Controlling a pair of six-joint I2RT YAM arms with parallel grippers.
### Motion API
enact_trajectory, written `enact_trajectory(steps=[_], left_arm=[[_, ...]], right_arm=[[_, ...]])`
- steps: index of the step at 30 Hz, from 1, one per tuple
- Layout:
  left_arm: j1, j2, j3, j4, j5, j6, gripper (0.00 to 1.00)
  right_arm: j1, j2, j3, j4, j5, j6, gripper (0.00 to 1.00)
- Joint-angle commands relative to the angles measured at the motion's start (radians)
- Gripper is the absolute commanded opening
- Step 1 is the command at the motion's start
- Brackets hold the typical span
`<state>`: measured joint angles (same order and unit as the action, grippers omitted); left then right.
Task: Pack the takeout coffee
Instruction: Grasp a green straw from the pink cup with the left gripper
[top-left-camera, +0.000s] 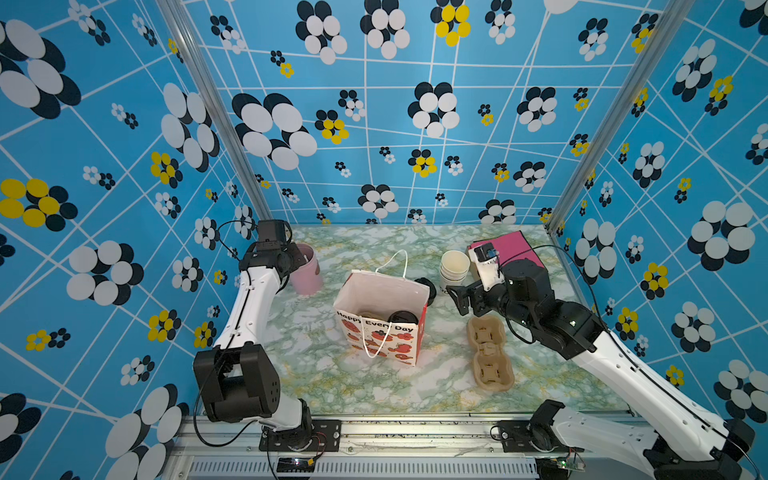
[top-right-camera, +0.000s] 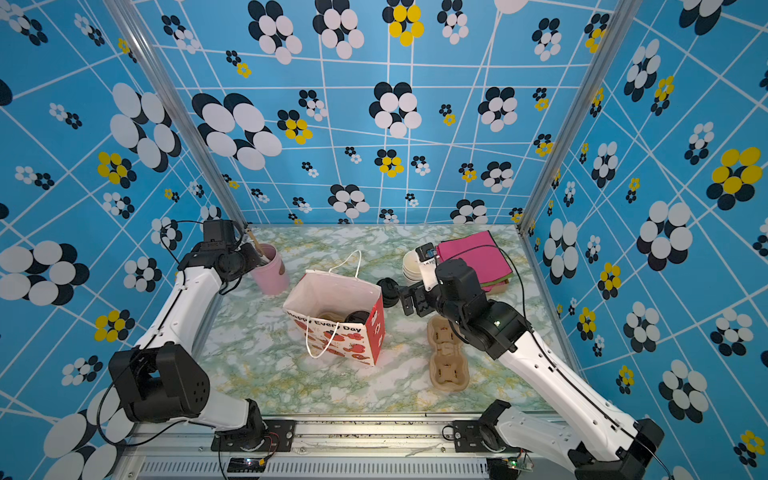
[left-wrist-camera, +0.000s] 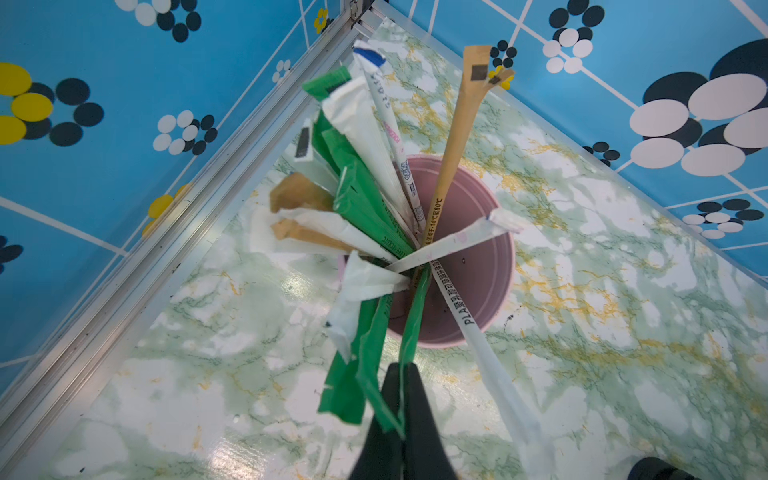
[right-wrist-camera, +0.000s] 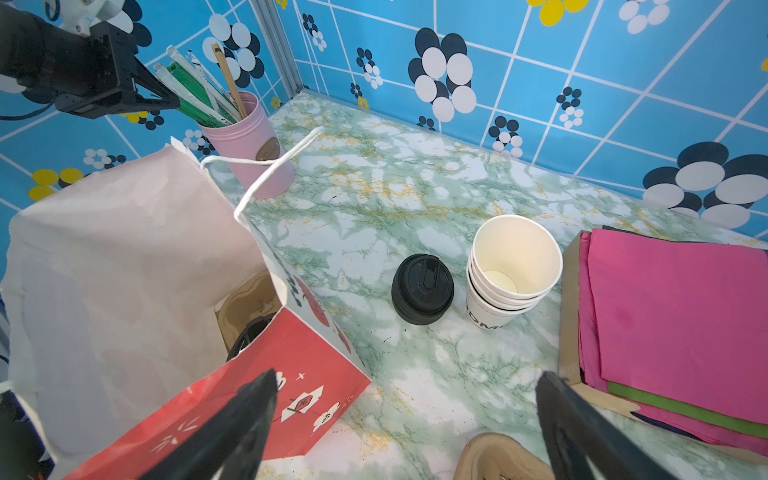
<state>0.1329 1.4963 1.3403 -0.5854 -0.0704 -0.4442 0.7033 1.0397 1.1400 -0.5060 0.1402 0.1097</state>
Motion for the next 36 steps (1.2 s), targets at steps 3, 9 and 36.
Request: enact_trajectory(steps=[3,9,36], left_arm=[[0.01,0.01,0.033,0.022,-0.024,0.02,0.0],[0.011,-0.036,0.068,0.008,-0.017,0.029,0.0],[-0.012,-0.278,0.423,-0.296,0.064,0.06,0.0]], right_arm=[[-0.007,-0.022,-0.01,0.016,-0.009,0.014,0.99],[-0.008,-0.027,-0.015,0.014,-0.008,0.016,0.99],[-0.049,0.057,-0.003,0.043,0.042,0.023,0.99]])
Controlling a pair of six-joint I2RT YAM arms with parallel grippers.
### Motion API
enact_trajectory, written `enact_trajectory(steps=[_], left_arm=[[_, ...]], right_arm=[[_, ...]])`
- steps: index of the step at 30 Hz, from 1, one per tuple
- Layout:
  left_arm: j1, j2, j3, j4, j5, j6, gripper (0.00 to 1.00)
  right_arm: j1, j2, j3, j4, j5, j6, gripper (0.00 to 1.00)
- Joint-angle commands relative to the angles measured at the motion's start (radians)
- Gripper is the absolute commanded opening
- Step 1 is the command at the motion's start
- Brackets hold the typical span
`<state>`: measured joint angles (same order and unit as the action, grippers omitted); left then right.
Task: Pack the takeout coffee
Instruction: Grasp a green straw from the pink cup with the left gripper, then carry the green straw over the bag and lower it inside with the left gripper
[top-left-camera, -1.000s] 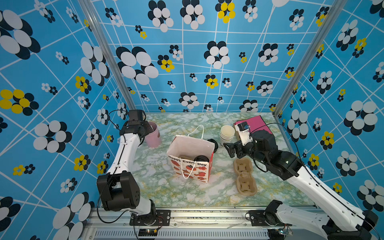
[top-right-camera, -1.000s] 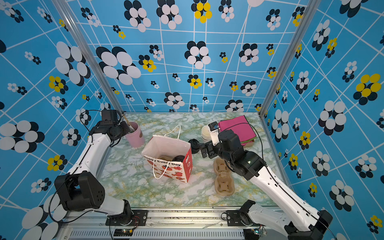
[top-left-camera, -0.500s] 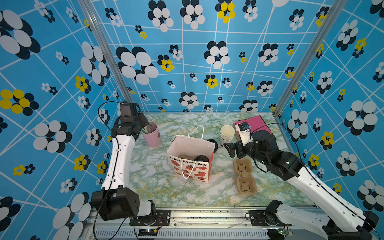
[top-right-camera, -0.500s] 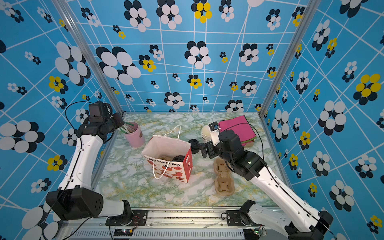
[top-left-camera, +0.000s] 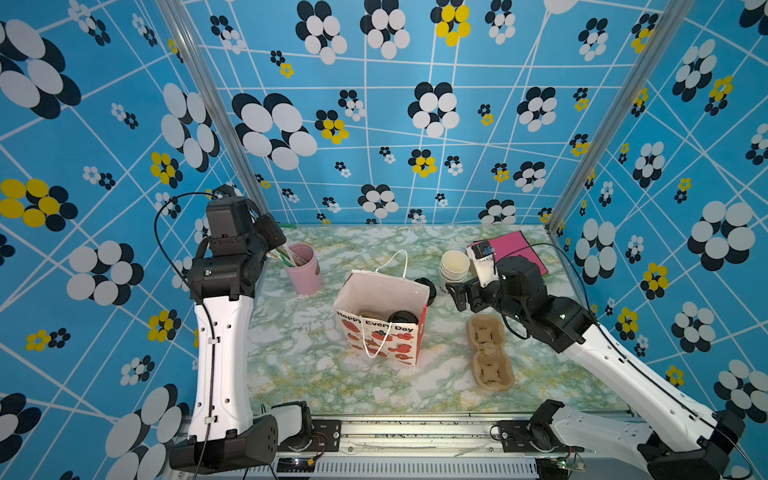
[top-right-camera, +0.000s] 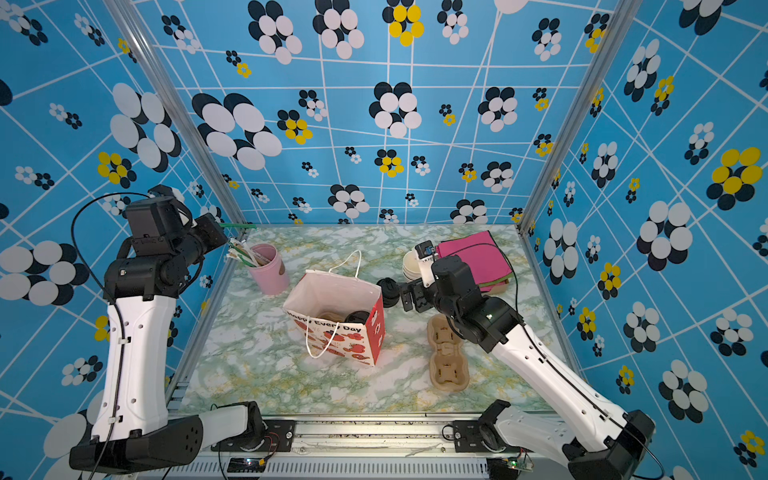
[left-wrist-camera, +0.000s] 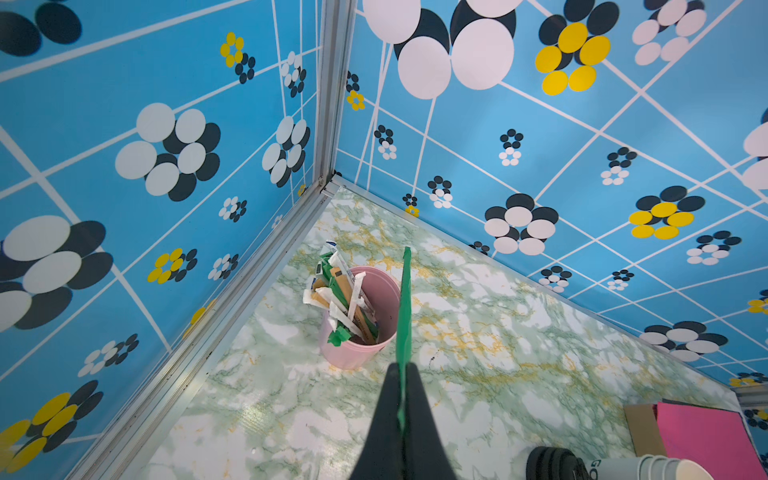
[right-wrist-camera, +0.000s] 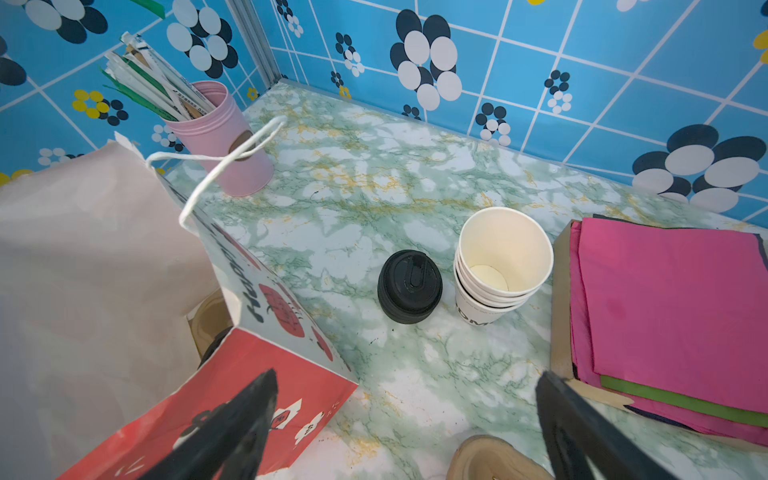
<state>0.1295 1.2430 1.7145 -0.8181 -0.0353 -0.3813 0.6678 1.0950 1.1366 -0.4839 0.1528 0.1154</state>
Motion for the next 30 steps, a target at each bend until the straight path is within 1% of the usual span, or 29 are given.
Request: enact_trajectory(steps=[1,4,7,11,15,22,26,30], left_arm=[[-0.016,-0.032,0.066,-0.076,0.034,-0.004,0.0],[-0.052,-0.045,0.105,-0.121,0.043,-0.005,0.0],[-0.103,-0.065,0.111,-0.158,0.042,-0.003,0.0],[-0.157,-0.111,0.084,-0.153,0.122,0.016,0.0],[-0.209,-0.122,0.113,-0.207,0.132,0.02,0.0],[-0.288,-0.133,0.145,-0.306,0.195,0.012,0.0],[-0.32,-0.119,0.202,-0.392,0.222,-0.003,0.0],[-0.352,-0.1,0.273,-0.475,0.212,-0.004,0.0]], right_arm=[[-0.017,0.004,-0.001,0.024,0.032,0.023,0.99],[-0.032,0.007,-0.01,0.027,0.033,0.035,0.99],[-0.043,0.008,-0.018,0.031,0.029,0.045,0.99],[-0.051,0.008,-0.023,0.031,0.025,0.049,0.99],[-0.054,0.002,-0.031,0.028,0.024,0.049,0.99],[-0.066,-0.007,-0.053,0.03,0.03,0.051,0.99],[-0.071,-0.007,-0.061,0.03,0.03,0.05,0.99],[-0.077,0.0,-0.064,0.036,0.028,0.05,0.99]])
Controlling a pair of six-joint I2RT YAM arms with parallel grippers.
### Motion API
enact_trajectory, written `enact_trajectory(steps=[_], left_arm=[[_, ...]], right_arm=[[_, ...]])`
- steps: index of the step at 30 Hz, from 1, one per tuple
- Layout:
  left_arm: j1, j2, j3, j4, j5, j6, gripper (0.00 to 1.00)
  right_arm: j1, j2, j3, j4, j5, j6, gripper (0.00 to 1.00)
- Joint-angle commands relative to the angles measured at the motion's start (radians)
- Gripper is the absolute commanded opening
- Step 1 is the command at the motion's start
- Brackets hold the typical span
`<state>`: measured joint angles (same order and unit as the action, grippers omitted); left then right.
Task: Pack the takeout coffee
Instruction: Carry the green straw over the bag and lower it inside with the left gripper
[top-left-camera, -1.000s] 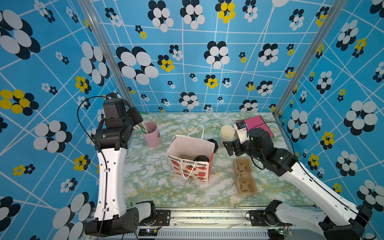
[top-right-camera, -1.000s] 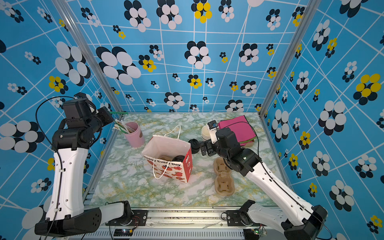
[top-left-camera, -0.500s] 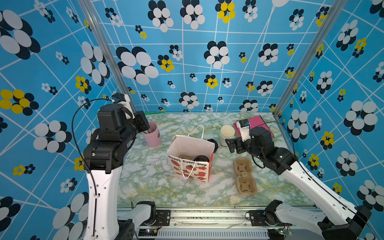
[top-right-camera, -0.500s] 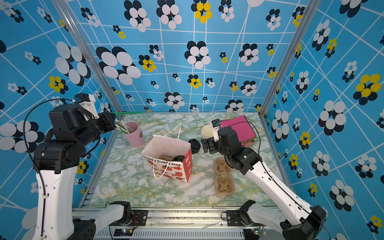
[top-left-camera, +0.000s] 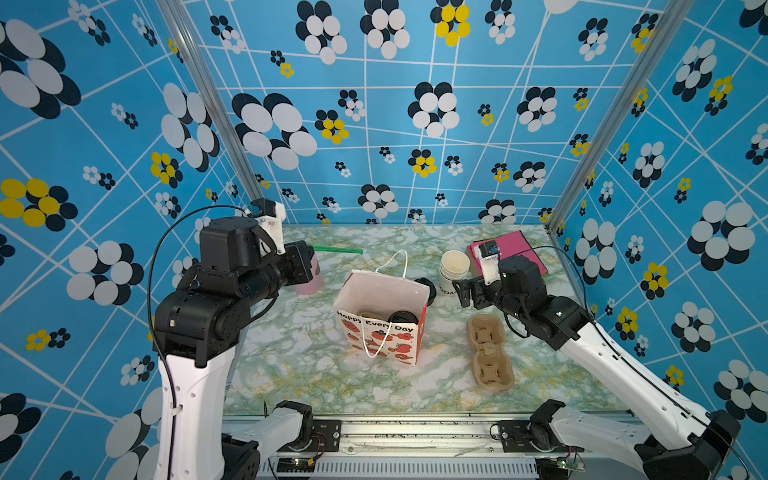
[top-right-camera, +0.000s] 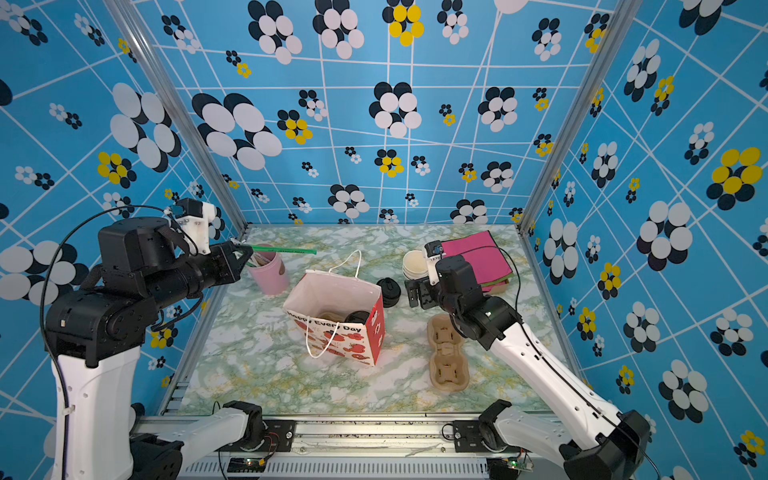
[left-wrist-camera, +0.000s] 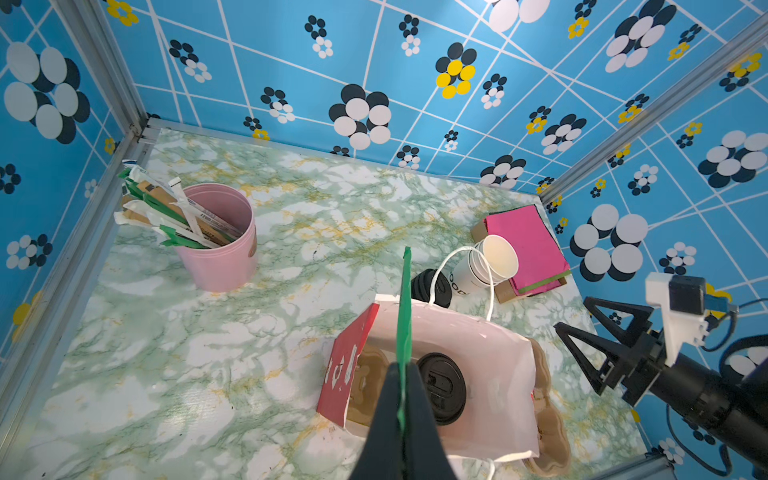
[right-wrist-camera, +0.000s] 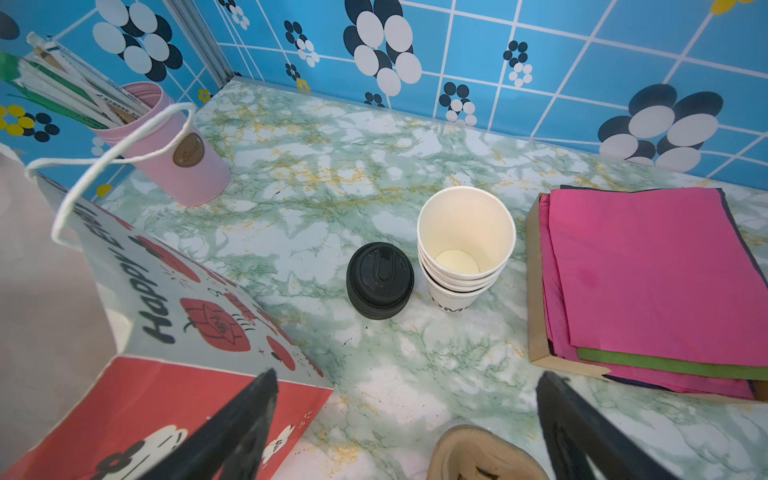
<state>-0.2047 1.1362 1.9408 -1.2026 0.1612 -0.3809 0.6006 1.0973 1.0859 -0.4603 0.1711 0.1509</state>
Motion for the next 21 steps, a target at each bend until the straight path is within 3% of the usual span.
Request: enact_trajectory(steps=[1,9,16,21], left_arm=[[-0.024,0.007,0.062,-0.107,0.012,-0.006,0.0],[-0.077,0.034,0.173,-0.266,-0.058,-0.013,0.0],[-0.148,0.066,0.139,-0.377,-0.073,-0.005,0.0],[-0.194,0.073,0.042,-0.35,-0.099,0.006,0.0]], right_arm=[[-0.01,0.0,-0.013,0.014,0.009,0.016,0.99],[-0.013,0.007,-0.013,0.017,0.014,0.018,0.99],[-0.015,0.01,-0.006,0.011,0.01,0.03,0.99],[-0.015,0.004,-0.005,0.004,0.011,0.04,0.99]])
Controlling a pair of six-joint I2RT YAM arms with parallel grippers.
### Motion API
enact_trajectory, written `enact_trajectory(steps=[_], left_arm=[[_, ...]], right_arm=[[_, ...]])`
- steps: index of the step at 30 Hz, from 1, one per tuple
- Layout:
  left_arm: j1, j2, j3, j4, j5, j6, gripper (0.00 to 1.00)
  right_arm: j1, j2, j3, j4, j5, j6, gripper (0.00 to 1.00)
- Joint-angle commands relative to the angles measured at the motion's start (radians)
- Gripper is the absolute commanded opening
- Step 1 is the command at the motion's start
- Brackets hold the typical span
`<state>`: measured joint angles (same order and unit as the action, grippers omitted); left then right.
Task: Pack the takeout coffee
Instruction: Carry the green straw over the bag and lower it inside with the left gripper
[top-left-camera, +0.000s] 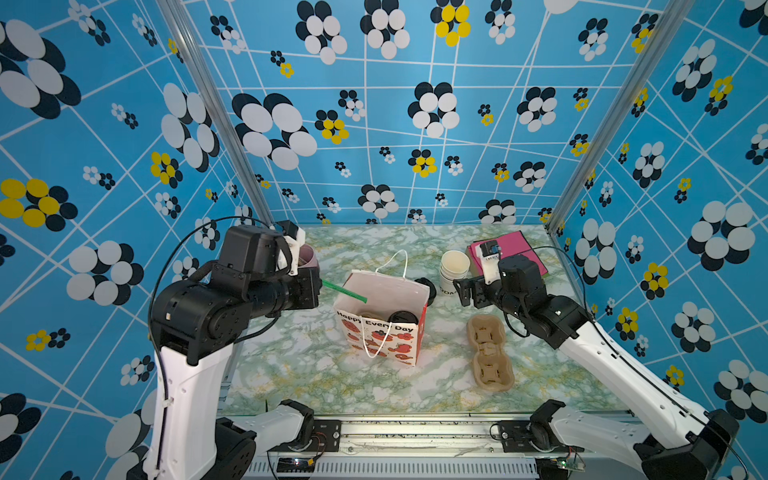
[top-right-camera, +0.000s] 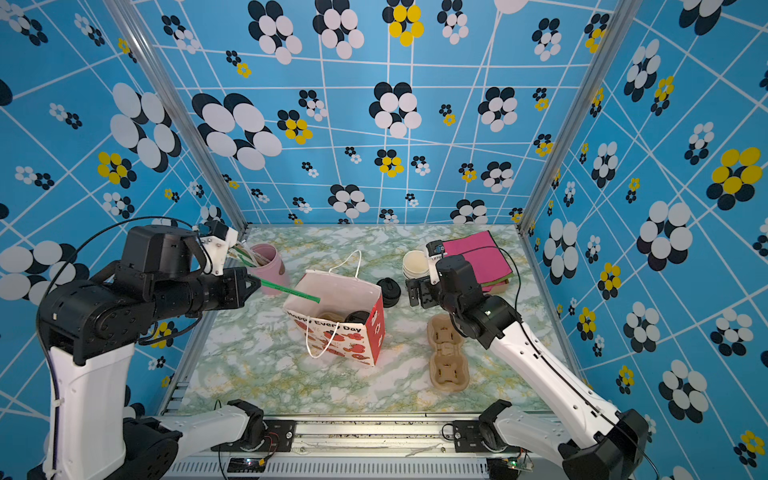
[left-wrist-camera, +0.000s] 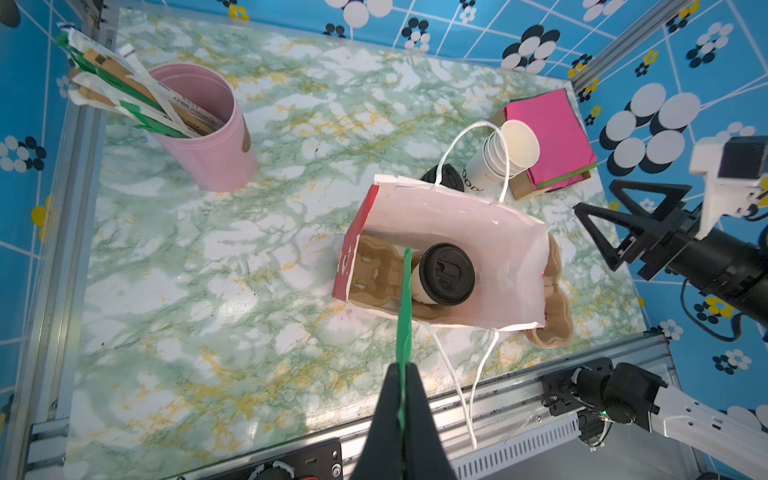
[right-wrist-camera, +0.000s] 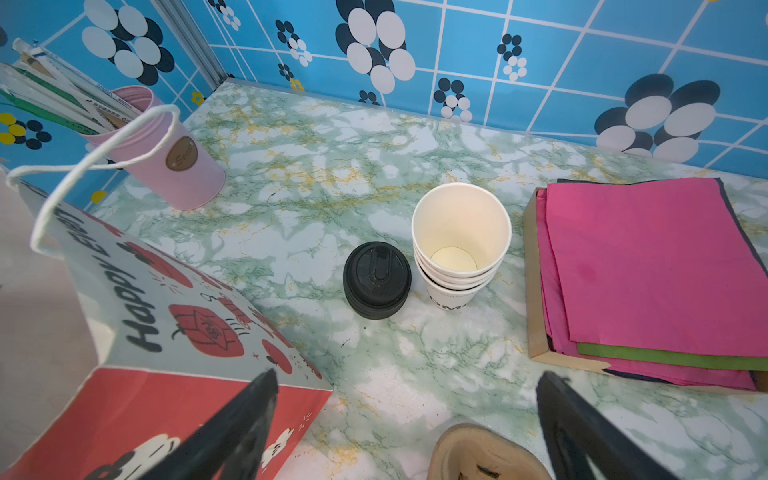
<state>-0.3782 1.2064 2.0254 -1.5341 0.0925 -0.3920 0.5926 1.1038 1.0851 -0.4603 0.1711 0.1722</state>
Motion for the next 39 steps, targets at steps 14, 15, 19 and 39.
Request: enact_trajectory(steps=[14,15,19,39], left_arm=[[-0.08,0.038,-0.399,0.249,-0.006,0.042,0.0],[-0.083,0.042,-0.412,0.259,-0.005,0.044,0.0],[-0.094,0.058,-0.468,0.307,-0.003,0.048,0.0],[-0.192,0.198,-0.504,0.424,0.082,0.028,0.0]], right_arm=[[-0.007,-0.021,-0.031,-0.015,0.026,0.018,0.99],[-0.006,-0.02,-0.033,-0.014,0.027,0.019,0.99],[-0.006,-0.013,-0.037,-0.013,0.026,0.018,0.99],[-0.01,-0.014,-0.066,-0.017,0.028,0.006,0.99]])
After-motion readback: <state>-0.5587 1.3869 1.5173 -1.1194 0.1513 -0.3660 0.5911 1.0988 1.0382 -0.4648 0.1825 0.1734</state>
